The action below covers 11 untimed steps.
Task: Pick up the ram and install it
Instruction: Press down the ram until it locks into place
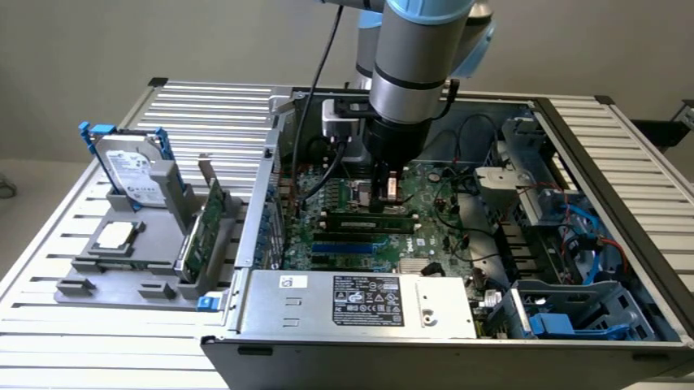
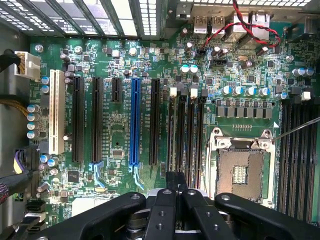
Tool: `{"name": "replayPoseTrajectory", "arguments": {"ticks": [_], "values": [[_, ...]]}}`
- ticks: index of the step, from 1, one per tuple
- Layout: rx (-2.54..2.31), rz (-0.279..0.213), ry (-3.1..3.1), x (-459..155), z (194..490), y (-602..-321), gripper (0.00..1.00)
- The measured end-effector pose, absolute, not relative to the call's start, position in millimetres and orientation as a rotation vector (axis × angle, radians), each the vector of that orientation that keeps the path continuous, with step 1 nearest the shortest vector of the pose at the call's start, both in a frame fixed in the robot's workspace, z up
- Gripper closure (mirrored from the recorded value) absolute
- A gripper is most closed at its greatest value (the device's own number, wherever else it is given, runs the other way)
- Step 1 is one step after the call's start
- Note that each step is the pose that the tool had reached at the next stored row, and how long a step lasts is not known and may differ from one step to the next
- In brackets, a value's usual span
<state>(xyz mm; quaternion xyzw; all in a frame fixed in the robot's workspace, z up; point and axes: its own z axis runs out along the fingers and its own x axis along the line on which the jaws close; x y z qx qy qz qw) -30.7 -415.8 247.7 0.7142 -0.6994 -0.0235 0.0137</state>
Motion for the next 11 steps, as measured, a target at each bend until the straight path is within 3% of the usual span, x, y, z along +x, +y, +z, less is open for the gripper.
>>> {"name": "replayPoseTrajectory", "arguments": {"ticks": [11], "values": [[2.224, -0.073, -2.178, -45.7, 242.8, -415.1, 0.89]]}}
